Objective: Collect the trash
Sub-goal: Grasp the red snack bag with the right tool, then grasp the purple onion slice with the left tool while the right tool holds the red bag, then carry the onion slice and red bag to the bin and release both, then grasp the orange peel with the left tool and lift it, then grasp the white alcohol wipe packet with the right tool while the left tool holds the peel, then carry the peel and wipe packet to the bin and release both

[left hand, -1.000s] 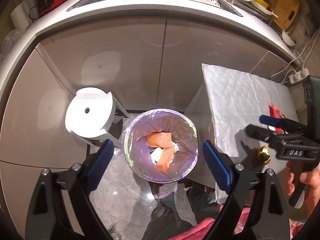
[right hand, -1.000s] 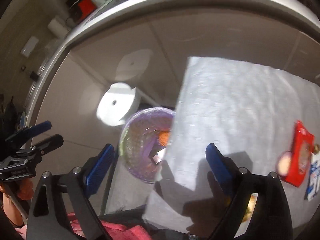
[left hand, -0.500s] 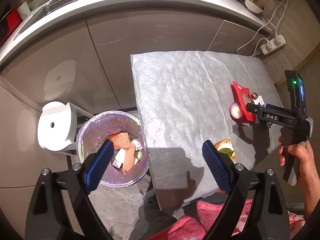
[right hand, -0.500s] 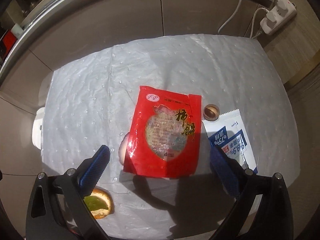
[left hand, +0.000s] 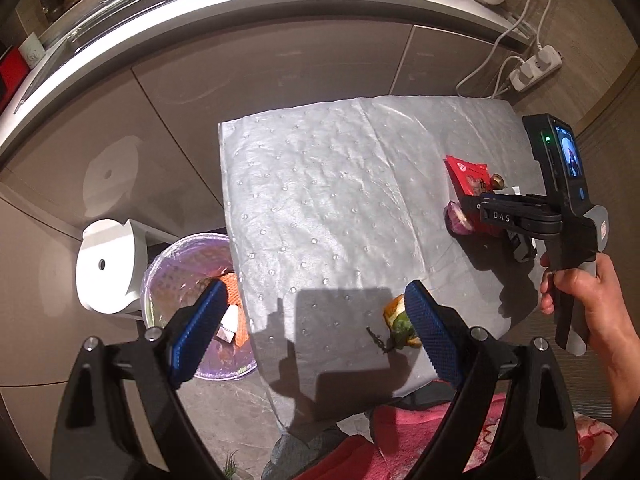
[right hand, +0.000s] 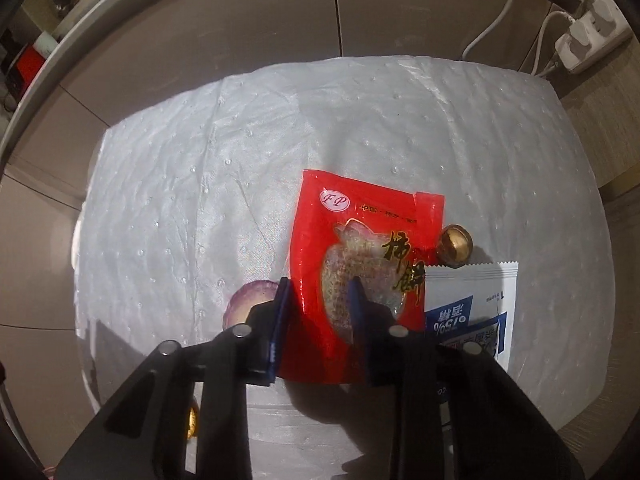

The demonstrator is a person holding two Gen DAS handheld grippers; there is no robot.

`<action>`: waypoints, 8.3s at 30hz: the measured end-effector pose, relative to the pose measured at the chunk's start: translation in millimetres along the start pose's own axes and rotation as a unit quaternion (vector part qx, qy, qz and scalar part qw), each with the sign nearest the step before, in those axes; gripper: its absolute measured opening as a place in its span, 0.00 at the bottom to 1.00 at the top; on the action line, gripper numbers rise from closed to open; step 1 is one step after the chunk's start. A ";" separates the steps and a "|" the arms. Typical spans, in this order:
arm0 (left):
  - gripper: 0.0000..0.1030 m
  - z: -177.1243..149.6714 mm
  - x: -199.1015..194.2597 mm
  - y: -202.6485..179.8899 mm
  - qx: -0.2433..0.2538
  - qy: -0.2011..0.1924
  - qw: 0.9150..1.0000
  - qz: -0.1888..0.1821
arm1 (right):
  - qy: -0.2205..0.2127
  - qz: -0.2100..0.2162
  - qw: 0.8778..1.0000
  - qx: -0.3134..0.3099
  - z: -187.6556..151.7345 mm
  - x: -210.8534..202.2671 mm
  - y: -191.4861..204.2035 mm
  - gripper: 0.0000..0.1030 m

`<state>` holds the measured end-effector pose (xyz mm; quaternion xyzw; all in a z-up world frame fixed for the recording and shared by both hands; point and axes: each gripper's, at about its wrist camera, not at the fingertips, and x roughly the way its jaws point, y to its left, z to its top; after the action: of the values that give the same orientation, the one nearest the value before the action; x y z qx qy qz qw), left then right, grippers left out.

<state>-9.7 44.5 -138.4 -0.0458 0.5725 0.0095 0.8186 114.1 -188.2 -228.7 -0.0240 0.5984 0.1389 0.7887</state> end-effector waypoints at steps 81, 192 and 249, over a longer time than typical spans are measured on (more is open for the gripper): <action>0.59 -69.7 115.9 205.4 -0.119 0.109 0.986 -0.040 | -0.011 0.271 0.961 -0.052 -13.4 -104.8 194.8 0.13; 0.15 -24.8 21.1 18.7 0.045 -0.023 0.996 -0.069 | -0.010 -0.048 0.998 0.026 -69.9 -20.2 -63.7 0.33; 0.78 -94.1 22.1 210.3 -0.066 -0.002 0.998 0.000 | 0.061 0.266 0.950 -0.155 -43.3 -53.9 282.3 0.07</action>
<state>-104.5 244.9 -204.6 -0.1000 0.5693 0.0470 0.8147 -9.7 63.7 -153.4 0.0055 0.6012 0.4326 0.6718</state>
